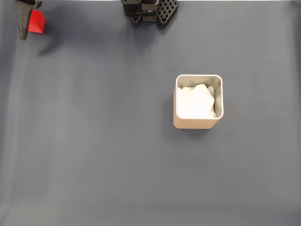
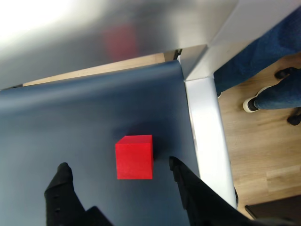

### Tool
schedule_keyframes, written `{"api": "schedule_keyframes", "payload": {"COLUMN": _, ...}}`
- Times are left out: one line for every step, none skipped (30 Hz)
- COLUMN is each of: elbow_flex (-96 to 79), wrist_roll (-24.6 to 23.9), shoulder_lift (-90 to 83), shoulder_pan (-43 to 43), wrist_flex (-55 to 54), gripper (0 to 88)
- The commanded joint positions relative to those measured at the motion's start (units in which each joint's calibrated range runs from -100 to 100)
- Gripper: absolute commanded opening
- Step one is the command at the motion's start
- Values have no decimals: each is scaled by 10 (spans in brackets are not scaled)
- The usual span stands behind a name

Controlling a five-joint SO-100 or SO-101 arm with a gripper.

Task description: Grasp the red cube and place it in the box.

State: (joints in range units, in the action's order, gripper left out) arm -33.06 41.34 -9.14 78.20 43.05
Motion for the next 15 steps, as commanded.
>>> {"api": "schedule_keyframes", "payload": {"elbow_flex": 1, "wrist_roll": 2, "shoulder_lift": -3, "shoulder_pan": -6, "wrist_flex": -8, "gripper": 482}}
{"api": "schedule_keyframes", "payload": {"elbow_flex": 1, "wrist_roll": 1, "shoulder_lift": -3, "shoulder_pan": -6, "wrist_flex": -8, "gripper": 482}}
{"api": "schedule_keyframes", "payload": {"elbow_flex": 1, "wrist_roll": 1, "shoulder_lift": -3, "shoulder_pan": -7, "wrist_flex": -8, "gripper": 481}}
{"api": "schedule_keyframes", "payload": {"elbow_flex": 1, "wrist_roll": 0, "shoulder_lift": -3, "shoulder_pan": -7, "wrist_flex": -9, "gripper": 481}}
{"api": "schedule_keyframes", "payload": {"elbow_flex": 1, "wrist_roll": 0, "shoulder_lift": -3, "shoulder_pan": -8, "wrist_flex": -10, "gripper": 480}}
{"api": "schedule_keyframes", "payload": {"elbow_flex": 1, "wrist_roll": 0, "shoulder_lift": -3, "shoulder_pan": -9, "wrist_flex": -10, "gripper": 478}}
{"api": "schedule_keyframes", "payload": {"elbow_flex": 1, "wrist_roll": 0, "shoulder_lift": -3, "shoulder_pan": -9, "wrist_flex": -10, "gripper": 475}}
{"api": "schedule_keyframes", "payload": {"elbow_flex": -1, "wrist_roll": 0, "shoulder_lift": -3, "shoulder_pan": -9, "wrist_flex": -11, "gripper": 472}}
{"api": "schedule_keyframes", "payload": {"elbow_flex": -2, "wrist_roll": 0, "shoulder_lift": -3, "shoulder_pan": -9, "wrist_flex": -12, "gripper": 467}}
{"api": "schedule_keyframes", "payload": {"elbow_flex": -3, "wrist_roll": 0, "shoulder_lift": -3, "shoulder_pan": -9, "wrist_flex": -12, "gripper": 460}}
{"api": "schedule_keyframes", "payload": {"elbow_flex": -3, "wrist_roll": 0, "shoulder_lift": -4, "shoulder_pan": -9, "wrist_flex": -13, "gripper": 453}}
{"api": "schedule_keyframes", "payload": {"elbow_flex": -3, "wrist_roll": 1, "shoulder_lift": -4, "shoulder_pan": -10, "wrist_flex": -14, "gripper": 441}}
{"api": "schedule_keyframes", "payload": {"elbow_flex": -4, "wrist_roll": 2, "shoulder_lift": -4, "shoulder_pan": -11, "wrist_flex": -14, "gripper": 424}}
{"api": "schedule_keyframes", "payload": {"elbow_flex": -5, "wrist_roll": 3, "shoulder_lift": -4, "shoulder_pan": -11, "wrist_flex": -16, "gripper": 406}}
{"api": "schedule_keyframes", "payload": {"elbow_flex": -5, "wrist_roll": 3, "shoulder_lift": -4, "shoulder_pan": -12, "wrist_flex": -17, "gripper": 384}}
